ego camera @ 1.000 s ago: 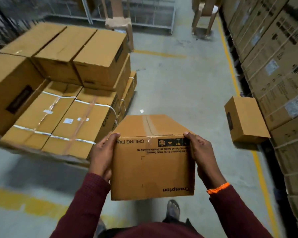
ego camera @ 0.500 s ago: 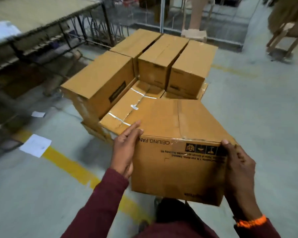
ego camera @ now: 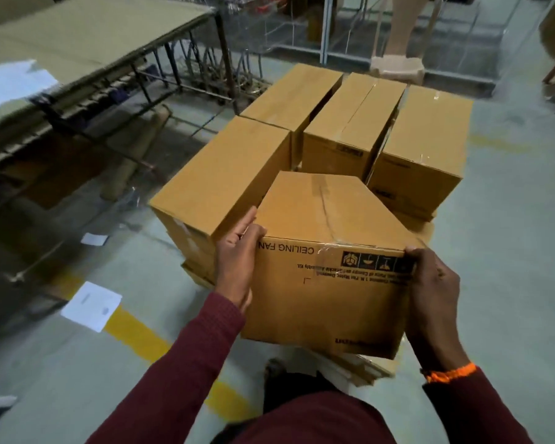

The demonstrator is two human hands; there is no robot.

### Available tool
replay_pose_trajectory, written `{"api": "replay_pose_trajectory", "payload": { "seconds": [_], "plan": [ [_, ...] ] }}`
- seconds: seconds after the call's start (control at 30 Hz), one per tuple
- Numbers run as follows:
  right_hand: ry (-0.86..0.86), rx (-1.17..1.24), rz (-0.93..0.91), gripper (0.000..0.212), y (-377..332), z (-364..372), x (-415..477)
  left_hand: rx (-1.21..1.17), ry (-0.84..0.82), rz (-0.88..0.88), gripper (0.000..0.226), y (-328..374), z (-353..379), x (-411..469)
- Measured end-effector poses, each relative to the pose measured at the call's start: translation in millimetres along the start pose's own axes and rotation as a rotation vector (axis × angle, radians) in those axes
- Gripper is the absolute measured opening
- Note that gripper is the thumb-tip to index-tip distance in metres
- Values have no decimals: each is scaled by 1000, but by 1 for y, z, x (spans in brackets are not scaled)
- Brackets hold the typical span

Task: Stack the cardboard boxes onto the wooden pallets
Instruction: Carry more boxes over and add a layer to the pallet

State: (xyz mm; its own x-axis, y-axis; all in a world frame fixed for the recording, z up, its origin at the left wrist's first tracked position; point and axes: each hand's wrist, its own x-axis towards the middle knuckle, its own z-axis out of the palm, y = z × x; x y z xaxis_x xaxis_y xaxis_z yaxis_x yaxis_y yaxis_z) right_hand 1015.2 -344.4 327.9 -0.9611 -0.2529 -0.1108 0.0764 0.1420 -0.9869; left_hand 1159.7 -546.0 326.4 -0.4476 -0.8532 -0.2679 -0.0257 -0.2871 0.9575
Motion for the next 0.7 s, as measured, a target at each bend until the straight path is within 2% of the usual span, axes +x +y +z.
{"api": "replay_pose_trajectory", "payload": {
  "seconds": [0.03, 0.13, 0.17, 0.3, 0.43, 0.53, 0.7],
  "plan": [
    [11, 25, 19, 31, 0, 16, 8, 41, -6, -31, 58, 2, -2, 26],
    [50, 84, 86, 30, 8, 56, 34, 230, -68, -244, 104, -1, -7, 92],
    [56, 91, 109, 30, 11, 67, 42, 256, -107, -310, 111, -7, -9, 110],
    [79, 151, 205, 30, 33, 101, 60, 368, -144, -313, 103, -20, -17, 164],
    [73, 212, 379, 47, 64, 128, 49, 498, -285, -202, 84, -23, -33, 215],
    [62, 266, 509, 56, 81, 148, 39, 532, -393, -186, 76, -30, -50, 247],
    [39, 224, 595, 63, 111, 174, 51, 525, -502, -307, 60, -69, -76, 274]
  ]
}}
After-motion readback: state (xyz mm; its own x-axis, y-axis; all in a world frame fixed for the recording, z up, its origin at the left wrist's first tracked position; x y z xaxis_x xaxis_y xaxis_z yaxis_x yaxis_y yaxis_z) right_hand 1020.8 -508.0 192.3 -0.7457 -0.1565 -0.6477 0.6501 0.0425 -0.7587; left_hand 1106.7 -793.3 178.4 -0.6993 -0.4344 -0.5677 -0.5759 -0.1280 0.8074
